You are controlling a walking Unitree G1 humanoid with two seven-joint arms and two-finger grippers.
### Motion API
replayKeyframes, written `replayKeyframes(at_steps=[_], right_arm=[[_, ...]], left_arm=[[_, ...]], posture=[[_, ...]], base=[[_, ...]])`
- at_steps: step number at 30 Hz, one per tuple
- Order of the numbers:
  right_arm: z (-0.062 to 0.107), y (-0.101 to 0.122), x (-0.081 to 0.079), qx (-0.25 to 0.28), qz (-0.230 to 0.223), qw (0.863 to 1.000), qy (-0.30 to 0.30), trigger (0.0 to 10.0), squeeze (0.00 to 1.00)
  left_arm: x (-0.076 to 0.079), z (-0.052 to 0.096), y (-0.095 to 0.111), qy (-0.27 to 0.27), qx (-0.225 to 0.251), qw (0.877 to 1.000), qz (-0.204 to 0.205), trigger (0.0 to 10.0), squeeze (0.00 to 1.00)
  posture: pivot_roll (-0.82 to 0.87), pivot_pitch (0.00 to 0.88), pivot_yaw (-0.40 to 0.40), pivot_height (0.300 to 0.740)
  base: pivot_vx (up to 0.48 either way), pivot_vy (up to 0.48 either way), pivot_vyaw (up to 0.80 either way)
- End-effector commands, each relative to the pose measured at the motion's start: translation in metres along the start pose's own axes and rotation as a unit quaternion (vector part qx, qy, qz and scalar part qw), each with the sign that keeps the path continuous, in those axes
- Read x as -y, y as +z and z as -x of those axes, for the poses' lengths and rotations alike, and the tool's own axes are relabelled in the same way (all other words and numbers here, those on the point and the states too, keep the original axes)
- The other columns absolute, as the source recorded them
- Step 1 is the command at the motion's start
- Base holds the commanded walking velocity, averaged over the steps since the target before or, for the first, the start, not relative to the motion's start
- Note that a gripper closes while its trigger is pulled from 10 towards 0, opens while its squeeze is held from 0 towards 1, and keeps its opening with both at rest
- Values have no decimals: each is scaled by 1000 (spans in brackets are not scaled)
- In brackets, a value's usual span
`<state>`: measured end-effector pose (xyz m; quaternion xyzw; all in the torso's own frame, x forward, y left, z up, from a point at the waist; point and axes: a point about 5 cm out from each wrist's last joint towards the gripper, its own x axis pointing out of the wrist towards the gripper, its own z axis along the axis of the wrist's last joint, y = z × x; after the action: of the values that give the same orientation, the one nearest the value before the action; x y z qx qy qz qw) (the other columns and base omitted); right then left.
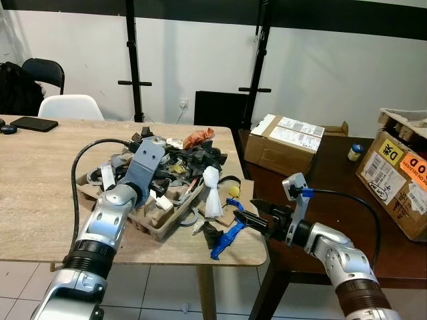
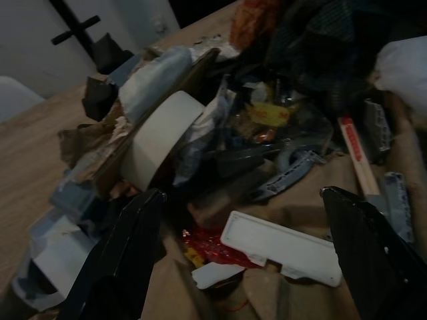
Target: Picking trash to rubbish bin
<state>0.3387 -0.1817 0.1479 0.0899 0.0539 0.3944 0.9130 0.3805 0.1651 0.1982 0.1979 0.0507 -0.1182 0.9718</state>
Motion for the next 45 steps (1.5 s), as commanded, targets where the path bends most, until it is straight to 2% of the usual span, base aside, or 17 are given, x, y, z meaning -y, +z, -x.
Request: replayKeyframes(at_steps=[1,4,5,6,7,10,13,16,17,18,20,24,25,30,33,36,45], right_arm=[[-3,-3,-3,-10,5,1000,1,10000,0],[-4,-4,-4,-10,3,1000,0,10000,0],[-5,-4,-4,-10,2,1000,-1,10000,0],[-5,-4,-4,-10,2,1000,-1,10000,0],[-6,-5,-5,-9,-1,1000,-1,10000,0],[-7,-6,-6,-8,-5,1000,0,10000,0],[-8,-10,-11,-17,-3,1000,12,10000,0],[-8,-10,-11,-19,-2,1000,14,10000,0],[-7,-10,-11,-21,-3,1000,12,10000,0],[-7,-10,-11,-21,-3,1000,12,10000,0],[-6,-10,-10,-24,-2,1000,11,10000,0],[-5,-9,-10,-25,-2,1000,12,10000,0],[-5,-9,-10,-26,-1,1000,13,10000,0],[-5,-9,-11,-27,-1,1000,14,10000,0],[-6,-10,-12,-30,-1,999,15,10000,0],[-7,-10,-12,-30,-2,999,15,10000,0],[-7,-9,-11,-30,-2,999,10,10000,0]], left_arm=[[-4,0,6,13,15,1000,-16,10000,0],[-11,0,15,39,50,997,-33,10000,0],[-14,0,20,50,71,996,-34,10000,427],[-14,0,20,50,71,996,-34,10000,427],[-16,0,25,57,89,994,-25,10000,1000],[-18,1,28,63,101,993,-9,10000,1000],[-6,-2,13,21,57,998,-6,10000,1000],[0,-3,7,-2,42,999,-3,10000,1000],[12,-4,-2,-44,17,999,-27,10000,1000],[12,-4,-2,-44,17,999,-27,10000,1000],[28,-7,-14,-86,-11,994,-68,10000,1000],[31,-8,-19,-91,-27,992,-83,10000,1000],[32,-11,-22,-92,-40,991,-83,10000,0],[33,-13,-26,-96,-55,990,-86,10000,0],[36,-17,-32,-107,-90,979,-149,10000,0],[36,-18,-33,-108,-103,975,-166,10000,0],[43,-19,-44,-125,-128,973,-149,10000,0]], posture=[[60,0,-48,740],[61,0,-46,740],[61,0,-46,740],[61,0,-46,740],[60,0,-46,740],[58,0,-45,740],[53,0,-51,740],[52,0,-51,740],[45,0,-57,740],[45,0,-57,740],[36,2,-59,740],[35,5,-60,740],[35,9,-61,740],[35,11,-61,740],[39,20,-61,740],[41,21,-58,740],[41,22,-56,740]], base=[[0,0,0],[0,0,0],[0,0,0],[0,0,0],[0,0,0],[0,0,0],[0,0,0],[0,0,0],[0,0,0],[0,0,0],[0,0,0],[0,0,0],[0,0,0],[0,0,0],[0,0,0],[0,0,0],[0,0,0]])
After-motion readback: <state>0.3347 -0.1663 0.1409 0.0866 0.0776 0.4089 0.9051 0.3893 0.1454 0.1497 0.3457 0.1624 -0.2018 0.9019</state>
